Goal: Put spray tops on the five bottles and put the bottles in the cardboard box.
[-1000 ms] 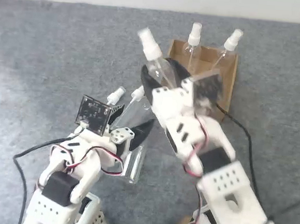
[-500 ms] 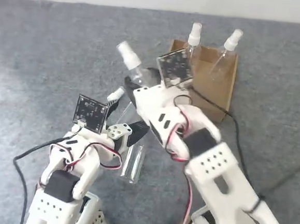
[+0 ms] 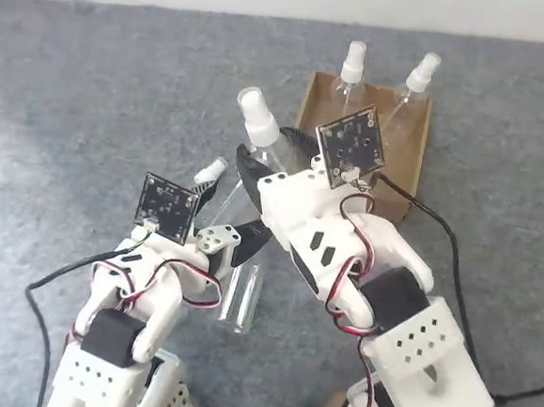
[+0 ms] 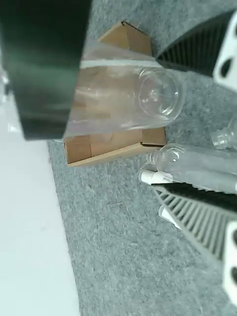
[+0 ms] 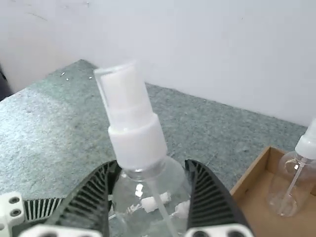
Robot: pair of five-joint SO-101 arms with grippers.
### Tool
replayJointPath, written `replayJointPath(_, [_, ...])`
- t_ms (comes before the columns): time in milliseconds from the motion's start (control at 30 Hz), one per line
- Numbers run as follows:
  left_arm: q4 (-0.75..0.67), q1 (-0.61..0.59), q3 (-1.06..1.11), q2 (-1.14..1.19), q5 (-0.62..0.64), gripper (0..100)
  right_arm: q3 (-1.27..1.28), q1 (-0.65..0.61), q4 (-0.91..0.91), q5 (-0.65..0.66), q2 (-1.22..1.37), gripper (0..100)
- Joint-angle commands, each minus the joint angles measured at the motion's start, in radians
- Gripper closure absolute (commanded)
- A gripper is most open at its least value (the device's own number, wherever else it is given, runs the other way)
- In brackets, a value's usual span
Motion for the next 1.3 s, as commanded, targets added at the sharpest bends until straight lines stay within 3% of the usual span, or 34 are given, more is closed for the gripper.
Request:
replayJointPath(0, [-0.026, -0.008, -0.002, -0.012, -0.006, 67, -0.005, 0.059, -0.054, -0.006, -0.013, 99.2])
replayJointPath(233, [-0.035, -0.049, 0.01, -0.012, -0.003, 70, 0.0, 0.255, -0.395, -0.014, 0.188, 99.2])
replayJointPath(533, [-0.158, -0.163, 0.064, -0.012, 0.048, 97, 0.095, 0.355, -0.955, -0.014, 0.565, 99.2])
replayJointPath(667, [-0.155, -0.153, 0.064, -0.012, 0.054, 99, 0.11, 0.377, -1.141, -0.014, 0.697, 99.2])
replayJointPath(1267, [-0.155, -0.153, 0.064, -0.012, 0.057, 98, 0.106, 0.367, -1.323, -0.012, 1.009, 99.2])
